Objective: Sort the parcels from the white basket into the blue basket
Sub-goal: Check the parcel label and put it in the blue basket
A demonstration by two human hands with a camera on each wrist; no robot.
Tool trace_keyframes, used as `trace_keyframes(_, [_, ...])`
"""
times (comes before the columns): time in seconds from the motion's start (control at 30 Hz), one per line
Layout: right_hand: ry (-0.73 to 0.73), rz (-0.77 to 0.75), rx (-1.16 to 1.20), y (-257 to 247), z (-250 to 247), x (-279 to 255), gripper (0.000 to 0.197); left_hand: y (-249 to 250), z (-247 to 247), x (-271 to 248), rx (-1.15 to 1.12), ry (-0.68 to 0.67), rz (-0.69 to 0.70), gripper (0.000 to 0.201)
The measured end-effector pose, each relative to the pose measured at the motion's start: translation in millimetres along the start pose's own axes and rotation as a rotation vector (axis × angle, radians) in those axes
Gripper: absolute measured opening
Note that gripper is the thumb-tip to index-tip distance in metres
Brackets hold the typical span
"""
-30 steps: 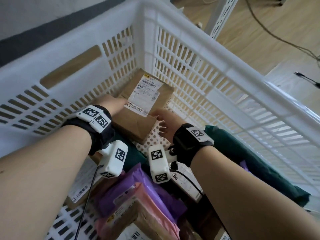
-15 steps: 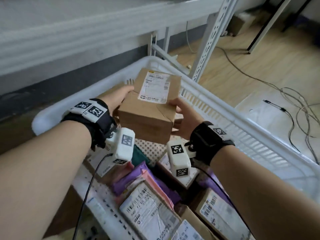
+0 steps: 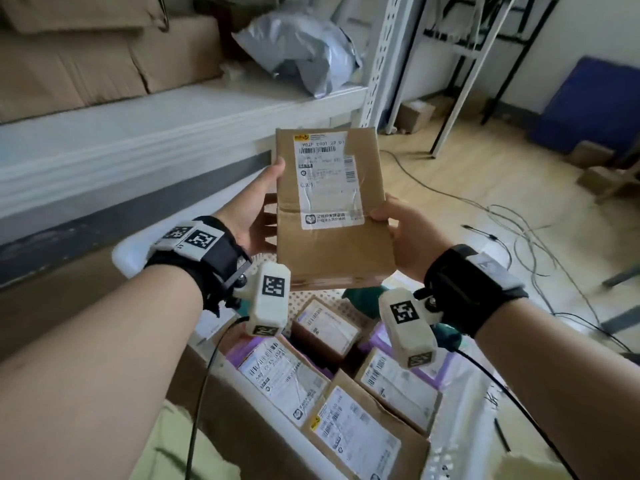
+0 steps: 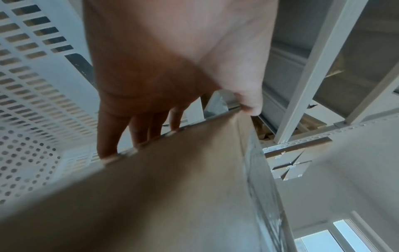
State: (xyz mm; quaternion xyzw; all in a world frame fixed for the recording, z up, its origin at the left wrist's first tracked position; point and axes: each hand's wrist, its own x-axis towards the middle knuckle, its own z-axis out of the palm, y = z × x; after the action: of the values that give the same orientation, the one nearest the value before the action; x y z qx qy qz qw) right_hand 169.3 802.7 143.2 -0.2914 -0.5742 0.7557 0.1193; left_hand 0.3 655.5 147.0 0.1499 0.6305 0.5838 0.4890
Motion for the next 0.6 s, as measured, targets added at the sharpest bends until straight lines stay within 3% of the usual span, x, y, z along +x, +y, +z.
trace_keyframes(0.13, [-0.072, -0.036, -0.044, 1, -11, -12, 0.063, -3, 17, -6, -0.025, 0.008, 0.039, 0.076])
trace_keyframes(0.33, [-0.030, -0.053, -0.096, 6, -14, -12, 0.082, -5, 24, -4, -0.021, 0.018, 0.056, 0.068])
trace_keyframes(0.6, [-0.013, -0.026, -0.099, 10, -7, -10, 0.080, -8, 16, 3, -0.041, 0.026, 0.050, 0.057])
